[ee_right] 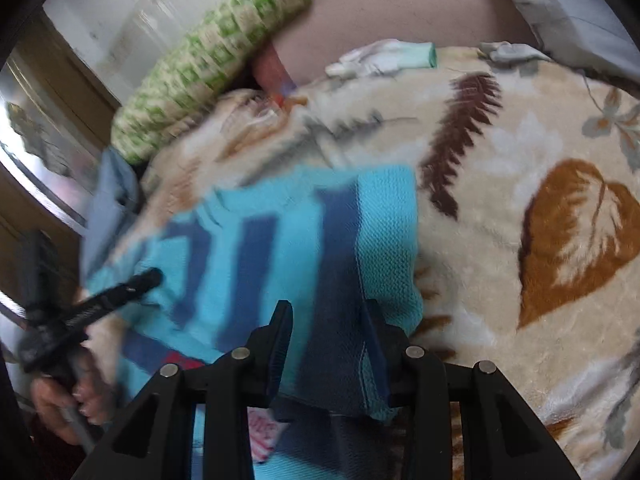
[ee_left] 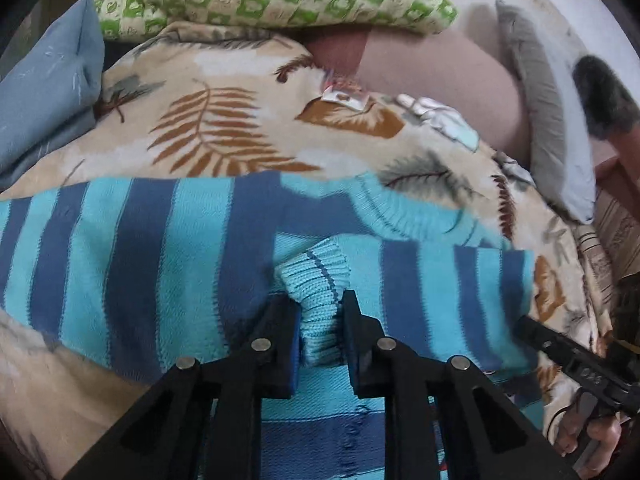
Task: Fold small clothes
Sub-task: 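Grasp the other sleeve cuff with the left gripper, then fold the held sleeve across the sweater body with the left gripper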
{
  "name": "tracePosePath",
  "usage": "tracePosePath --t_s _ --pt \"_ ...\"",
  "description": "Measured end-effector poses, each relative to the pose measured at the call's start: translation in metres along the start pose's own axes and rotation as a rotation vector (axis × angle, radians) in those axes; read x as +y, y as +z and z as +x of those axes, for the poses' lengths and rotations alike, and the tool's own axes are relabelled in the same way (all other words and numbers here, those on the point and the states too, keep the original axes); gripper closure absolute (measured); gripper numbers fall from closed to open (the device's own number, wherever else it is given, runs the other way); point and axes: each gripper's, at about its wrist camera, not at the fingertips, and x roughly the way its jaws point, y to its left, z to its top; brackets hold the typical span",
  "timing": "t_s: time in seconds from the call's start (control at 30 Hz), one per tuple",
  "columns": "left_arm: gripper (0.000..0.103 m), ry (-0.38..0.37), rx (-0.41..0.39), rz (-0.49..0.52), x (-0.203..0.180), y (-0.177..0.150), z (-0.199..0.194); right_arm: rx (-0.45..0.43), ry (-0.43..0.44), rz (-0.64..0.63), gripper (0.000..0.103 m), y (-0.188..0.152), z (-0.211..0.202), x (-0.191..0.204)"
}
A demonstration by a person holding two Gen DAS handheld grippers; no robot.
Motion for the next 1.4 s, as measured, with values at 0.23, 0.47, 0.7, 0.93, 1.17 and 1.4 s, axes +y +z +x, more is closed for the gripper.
tracePosePath --t_s 0.23,0.47,0.7,0.93,1.17,1.4 --pt "0.078 0.08 -0.088 -0.06 0.022 0.001 -0.041 -0.087 0.063 -0.007 0.063 0.009 -0.022 0.009" --pt "0.068 0.243 -0.181 -0.289 0.112 -0.019 -0.1 0.014 0.076 -0.07 0.063 -0.001 0.0 0.028" --pt "0.049 0.324 -0.206 -0.729 0.244 -0.06 -0.164 -0.023 0.218 -0.072 0.06 -0.011 -0.021 0.044" --pt "0.042 0.137 -0.149 -0.833 0.28 -0.051 -0.156 -0.008 0.217 -0.152 0.058 -0.028 -0.024 0.067" --pt "0.035 0.102 -0.131 -0.965 0.297 -0.033 -0.116 -0.03 0.208 -0.108 0.058 -0.021 -0.026 0.051" --pt "0.031 0.12 -0.176 -0.885 0.286 -0.008 -0.107 -0.029 0.202 -0.1 0.058 -0.018 -0.023 0.048"
